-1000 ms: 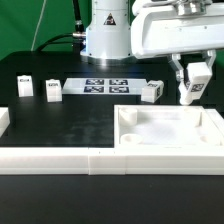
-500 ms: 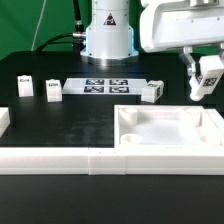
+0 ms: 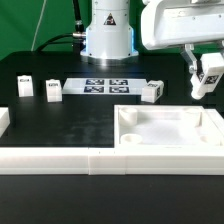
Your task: Assemble one leg
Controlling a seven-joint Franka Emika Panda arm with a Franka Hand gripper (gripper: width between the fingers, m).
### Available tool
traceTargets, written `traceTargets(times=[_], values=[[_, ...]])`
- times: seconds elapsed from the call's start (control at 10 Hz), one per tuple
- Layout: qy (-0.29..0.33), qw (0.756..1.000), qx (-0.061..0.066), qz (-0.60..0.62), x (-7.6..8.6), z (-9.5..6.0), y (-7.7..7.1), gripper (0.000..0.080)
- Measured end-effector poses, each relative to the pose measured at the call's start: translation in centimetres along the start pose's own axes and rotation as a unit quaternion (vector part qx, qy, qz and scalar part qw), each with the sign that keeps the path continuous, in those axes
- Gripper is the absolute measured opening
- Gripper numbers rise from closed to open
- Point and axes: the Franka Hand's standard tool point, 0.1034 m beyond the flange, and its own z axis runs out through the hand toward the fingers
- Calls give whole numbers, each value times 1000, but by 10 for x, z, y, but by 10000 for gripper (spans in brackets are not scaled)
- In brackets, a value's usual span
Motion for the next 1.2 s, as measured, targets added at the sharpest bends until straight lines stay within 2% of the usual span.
traceTargets(times=[0.2,0.3,0.5,0.6,0.9,1.1,1.2], values=[[16,1000,-5,-24,26,3,15,290],[24,999,-6,-29,40,9,20,290],[27,999,-5,-29,57,19,24,290],[22,999,-4,-27,64,20,26,290],[42,999,-9,-27,64,20,28,290],[100,994,-24,-29,66,19,36,290],[99,994,-27,-29,58,24,40,290]])
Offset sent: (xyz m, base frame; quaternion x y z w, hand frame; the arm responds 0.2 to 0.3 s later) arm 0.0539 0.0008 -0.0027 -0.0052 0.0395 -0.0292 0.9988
